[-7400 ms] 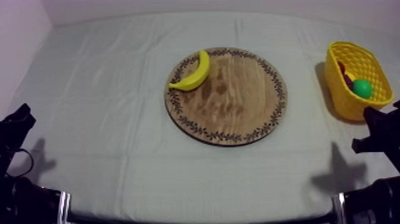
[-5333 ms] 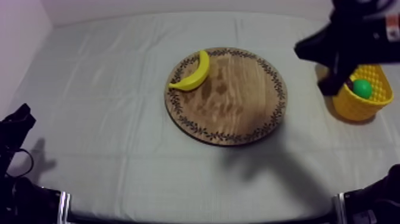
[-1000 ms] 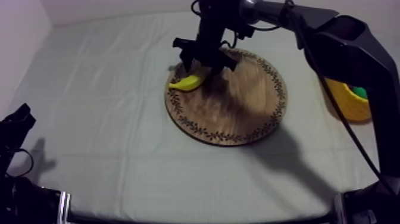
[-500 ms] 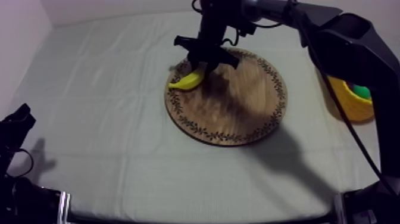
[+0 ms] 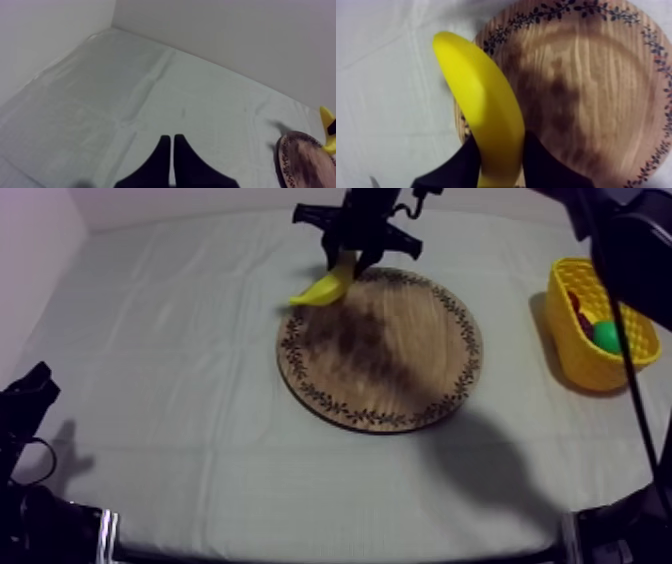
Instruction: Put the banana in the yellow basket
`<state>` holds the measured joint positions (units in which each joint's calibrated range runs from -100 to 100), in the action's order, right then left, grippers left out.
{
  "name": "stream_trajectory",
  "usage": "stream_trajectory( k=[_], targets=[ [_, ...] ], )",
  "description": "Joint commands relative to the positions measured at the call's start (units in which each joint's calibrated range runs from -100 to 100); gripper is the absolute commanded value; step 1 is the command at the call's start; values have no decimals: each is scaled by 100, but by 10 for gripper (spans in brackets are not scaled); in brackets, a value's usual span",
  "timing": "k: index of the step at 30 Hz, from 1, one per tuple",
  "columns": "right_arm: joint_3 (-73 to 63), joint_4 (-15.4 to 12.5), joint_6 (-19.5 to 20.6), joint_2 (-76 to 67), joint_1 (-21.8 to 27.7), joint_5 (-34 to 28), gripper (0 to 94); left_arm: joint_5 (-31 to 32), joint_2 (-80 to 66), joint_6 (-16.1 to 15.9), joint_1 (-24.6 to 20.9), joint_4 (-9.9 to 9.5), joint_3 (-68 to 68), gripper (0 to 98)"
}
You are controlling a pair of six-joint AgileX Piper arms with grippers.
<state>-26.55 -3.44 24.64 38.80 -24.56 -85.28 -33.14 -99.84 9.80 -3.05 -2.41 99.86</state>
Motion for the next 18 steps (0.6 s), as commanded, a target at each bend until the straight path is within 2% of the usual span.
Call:
stream_trajectory(
  k=[1, 9, 18],
  targets=[
    [104, 1, -76, -391, 4, -87, 157, 0, 2, -1, -2, -1, 3, 1],
    [404, 138, -547, -1360, 75, -343, 199, 0, 2, -1, -2, -1, 3, 1],
    [578, 226, -1172, -2151, 351, -593, 200, 0, 2, -1, -2, -1, 3, 1]
  ],
)
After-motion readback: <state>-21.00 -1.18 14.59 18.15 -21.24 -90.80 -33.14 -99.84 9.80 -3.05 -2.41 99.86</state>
